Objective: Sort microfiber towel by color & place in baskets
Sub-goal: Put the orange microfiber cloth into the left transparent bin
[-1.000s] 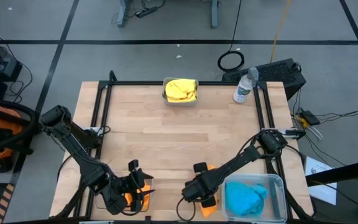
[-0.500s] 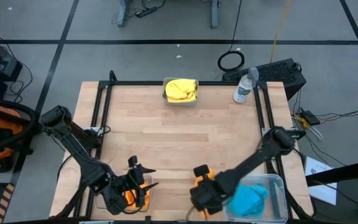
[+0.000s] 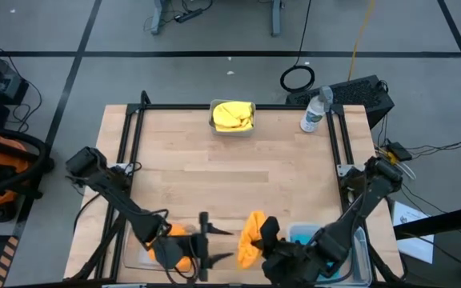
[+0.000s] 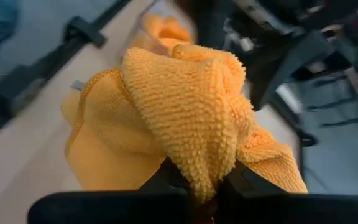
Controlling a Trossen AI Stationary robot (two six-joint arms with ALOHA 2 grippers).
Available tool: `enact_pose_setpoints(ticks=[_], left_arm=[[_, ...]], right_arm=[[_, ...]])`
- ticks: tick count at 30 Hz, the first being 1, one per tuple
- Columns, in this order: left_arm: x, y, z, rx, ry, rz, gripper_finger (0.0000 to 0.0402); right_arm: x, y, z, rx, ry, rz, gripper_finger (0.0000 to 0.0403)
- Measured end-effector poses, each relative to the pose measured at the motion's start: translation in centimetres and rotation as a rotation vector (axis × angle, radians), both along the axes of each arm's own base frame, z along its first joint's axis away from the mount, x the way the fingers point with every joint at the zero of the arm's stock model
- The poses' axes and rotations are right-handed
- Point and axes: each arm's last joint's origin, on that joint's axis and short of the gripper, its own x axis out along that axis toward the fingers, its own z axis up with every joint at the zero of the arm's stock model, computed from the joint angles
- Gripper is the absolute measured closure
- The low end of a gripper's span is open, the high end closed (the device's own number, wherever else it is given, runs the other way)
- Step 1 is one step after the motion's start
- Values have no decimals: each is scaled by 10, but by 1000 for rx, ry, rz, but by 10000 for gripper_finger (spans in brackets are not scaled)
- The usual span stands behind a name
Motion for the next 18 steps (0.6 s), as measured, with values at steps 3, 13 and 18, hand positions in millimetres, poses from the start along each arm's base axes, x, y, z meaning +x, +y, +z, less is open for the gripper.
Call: enact_pose_setpoints(ticks=[3, 13, 18], left_arm=[[10, -6, 1, 17, -93, -88, 126], [26, -7, -11, 136, -174, -81, 40], [40, 2, -20, 138, -197, -31, 20]], right_arm=[[-3, -2, -2, -54, 3, -31, 385], [-3, -5, -2, -65, -37, -105, 385], [-1, -3, 0, -41, -60, -107, 385]])
